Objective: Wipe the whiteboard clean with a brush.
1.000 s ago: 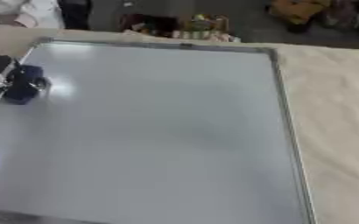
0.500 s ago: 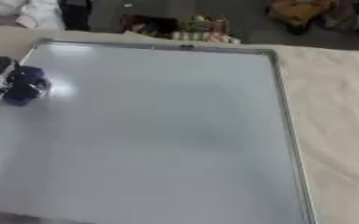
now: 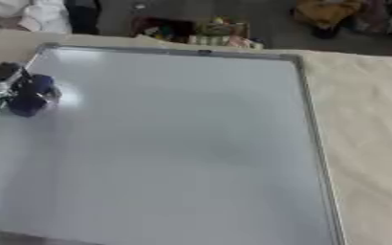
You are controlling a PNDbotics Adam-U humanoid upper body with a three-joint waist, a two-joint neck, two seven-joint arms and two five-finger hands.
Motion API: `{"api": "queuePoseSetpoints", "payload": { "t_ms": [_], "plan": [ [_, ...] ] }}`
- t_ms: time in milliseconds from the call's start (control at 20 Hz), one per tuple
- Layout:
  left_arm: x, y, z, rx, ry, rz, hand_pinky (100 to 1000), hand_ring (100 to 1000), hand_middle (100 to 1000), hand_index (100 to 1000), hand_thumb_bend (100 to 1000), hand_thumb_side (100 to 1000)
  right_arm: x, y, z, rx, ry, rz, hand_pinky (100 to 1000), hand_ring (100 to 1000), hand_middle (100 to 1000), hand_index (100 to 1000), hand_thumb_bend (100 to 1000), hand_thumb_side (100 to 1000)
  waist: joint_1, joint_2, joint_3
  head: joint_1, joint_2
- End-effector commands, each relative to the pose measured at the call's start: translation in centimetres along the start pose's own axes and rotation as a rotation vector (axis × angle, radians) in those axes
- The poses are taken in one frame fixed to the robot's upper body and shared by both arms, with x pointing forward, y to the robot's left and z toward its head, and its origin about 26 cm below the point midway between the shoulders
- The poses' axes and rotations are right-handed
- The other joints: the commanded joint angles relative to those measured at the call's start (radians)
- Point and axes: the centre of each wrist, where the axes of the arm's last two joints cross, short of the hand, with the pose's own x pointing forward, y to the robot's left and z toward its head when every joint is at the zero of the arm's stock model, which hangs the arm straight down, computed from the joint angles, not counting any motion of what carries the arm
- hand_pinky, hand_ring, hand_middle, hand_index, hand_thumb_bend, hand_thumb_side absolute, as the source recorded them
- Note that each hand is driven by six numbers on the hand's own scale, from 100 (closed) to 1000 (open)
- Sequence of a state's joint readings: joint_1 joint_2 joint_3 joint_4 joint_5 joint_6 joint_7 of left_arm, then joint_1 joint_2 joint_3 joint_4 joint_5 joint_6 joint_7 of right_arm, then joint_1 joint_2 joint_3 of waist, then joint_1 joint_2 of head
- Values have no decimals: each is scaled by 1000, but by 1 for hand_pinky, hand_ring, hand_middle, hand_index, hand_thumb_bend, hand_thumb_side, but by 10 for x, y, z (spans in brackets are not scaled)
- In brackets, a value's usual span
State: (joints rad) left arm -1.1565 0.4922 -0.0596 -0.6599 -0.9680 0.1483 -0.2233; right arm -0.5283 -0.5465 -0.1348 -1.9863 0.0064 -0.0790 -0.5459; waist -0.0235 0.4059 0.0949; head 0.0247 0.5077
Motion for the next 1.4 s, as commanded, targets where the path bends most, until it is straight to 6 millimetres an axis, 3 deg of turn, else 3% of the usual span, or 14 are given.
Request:
{"api": "queuePoseSetpoints", "payload": {
  "t_ms": [50,950,1400],
  "plan": [
    [20,-27,-1,-83,-50,-19,376,377,124,169,150,361,6,-2,-6,-7,-25,-4,862,858,695,843,100,1000,-4,-16,-5,1,3],
    [49,-34,2,-144,-185,-56,372,374,121,169,140,373,6,-1,-6,-10,-24,-13,860,856,696,841,100,1000,-2,-30,-8,-7,22],
    [30,-33,1,-117,-96,-27,373,375,122,169,142,368,6,-1,-6,-12,-23,-12,860,855,696,841,100,1000,-1,-34,-9,-14,44]
  ]
}}
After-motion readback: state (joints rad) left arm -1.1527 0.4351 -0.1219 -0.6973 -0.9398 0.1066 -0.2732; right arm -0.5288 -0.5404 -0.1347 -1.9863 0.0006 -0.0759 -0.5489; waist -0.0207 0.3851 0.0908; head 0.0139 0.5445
